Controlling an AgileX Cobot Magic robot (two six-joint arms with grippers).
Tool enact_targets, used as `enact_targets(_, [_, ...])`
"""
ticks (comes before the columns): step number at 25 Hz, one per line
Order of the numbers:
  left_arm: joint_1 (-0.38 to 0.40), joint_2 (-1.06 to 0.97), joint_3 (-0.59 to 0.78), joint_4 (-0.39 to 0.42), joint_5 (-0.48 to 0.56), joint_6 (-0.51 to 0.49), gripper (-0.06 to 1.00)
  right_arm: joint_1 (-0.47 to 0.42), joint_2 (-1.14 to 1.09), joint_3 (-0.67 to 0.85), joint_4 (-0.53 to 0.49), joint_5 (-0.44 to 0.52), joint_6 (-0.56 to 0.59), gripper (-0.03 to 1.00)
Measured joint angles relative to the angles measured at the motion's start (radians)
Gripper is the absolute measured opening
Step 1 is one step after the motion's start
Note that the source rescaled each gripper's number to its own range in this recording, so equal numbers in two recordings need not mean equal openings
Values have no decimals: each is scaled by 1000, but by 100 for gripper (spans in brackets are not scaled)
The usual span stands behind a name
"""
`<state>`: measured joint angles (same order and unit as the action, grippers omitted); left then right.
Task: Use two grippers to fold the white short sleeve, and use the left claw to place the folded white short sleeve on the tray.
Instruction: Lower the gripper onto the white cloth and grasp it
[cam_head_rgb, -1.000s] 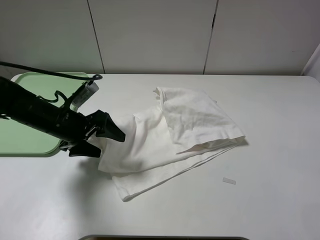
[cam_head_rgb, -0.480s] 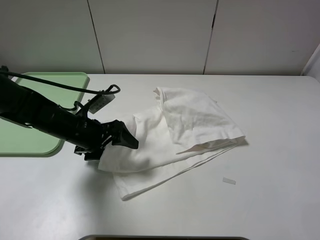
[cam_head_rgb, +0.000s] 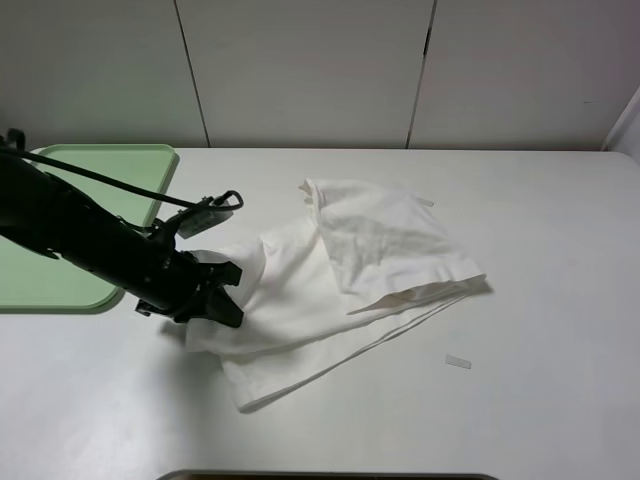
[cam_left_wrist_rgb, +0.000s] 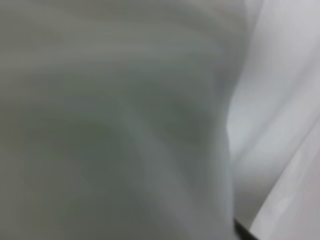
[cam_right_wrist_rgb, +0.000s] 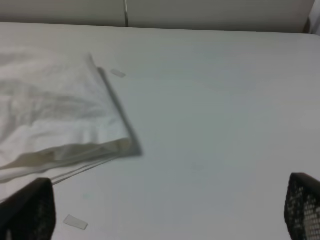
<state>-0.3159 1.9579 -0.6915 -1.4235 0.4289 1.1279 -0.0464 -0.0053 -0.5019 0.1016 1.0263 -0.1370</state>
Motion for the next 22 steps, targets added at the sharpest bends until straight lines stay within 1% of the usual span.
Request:
enact_targets(1, [15,-20,1,67,11,-56,5,0,0,0,0,0,0,100])
enact_targets(2, [58,-66,-9,251,23,-197,5,0,0,0,0,0,0,100])
enact_targets(4, [117,-121,-51,492,61,-406,5,0,0,0,0,0,0,100])
enact_targets(5, [137,-147,-76,627,87,-522,5,0,0,0,0,0,0,100])
enact_targets(6, [159,-171,-110,744,116,-637,5,0,0,0,0,0,0,100])
enact_targets(7, [172,-195,-148,906,148,-768,5,0,0,0,0,0,0,100])
enact_targets(8, [177,-210,-193,1045,185,-873,5,0,0,0,0,0,0,100])
enact_targets(9, [181,-223,-231,1175,219,-967,5,0,0,0,0,0,0,100])
enact_targets(10, [182,-234,-267,1287,250,-1045,5,0,0,0,0,0,0,100])
enact_targets(12, [182,-242,-328,1460,300,-1151,5,0,0,0,0,0,0,100])
enact_targets(13, [182,-242,-348,1496,322,-1177,5,0,0,0,0,0,0,100])
enact_targets(14, [182,-242,-348,1496,322,-1177,5,0,0,0,0,0,0,100])
enact_targets(15, [182,-242,-360,1519,330,-1192,5,0,0,0,0,0,0,100])
enact_targets(16, [182,-242,-361,1526,332,-1196,5,0,0,0,0,0,0,100])
enact_targets(22, [182,-241,-364,1512,329,-1207,5,0,0,0,0,0,0,100])
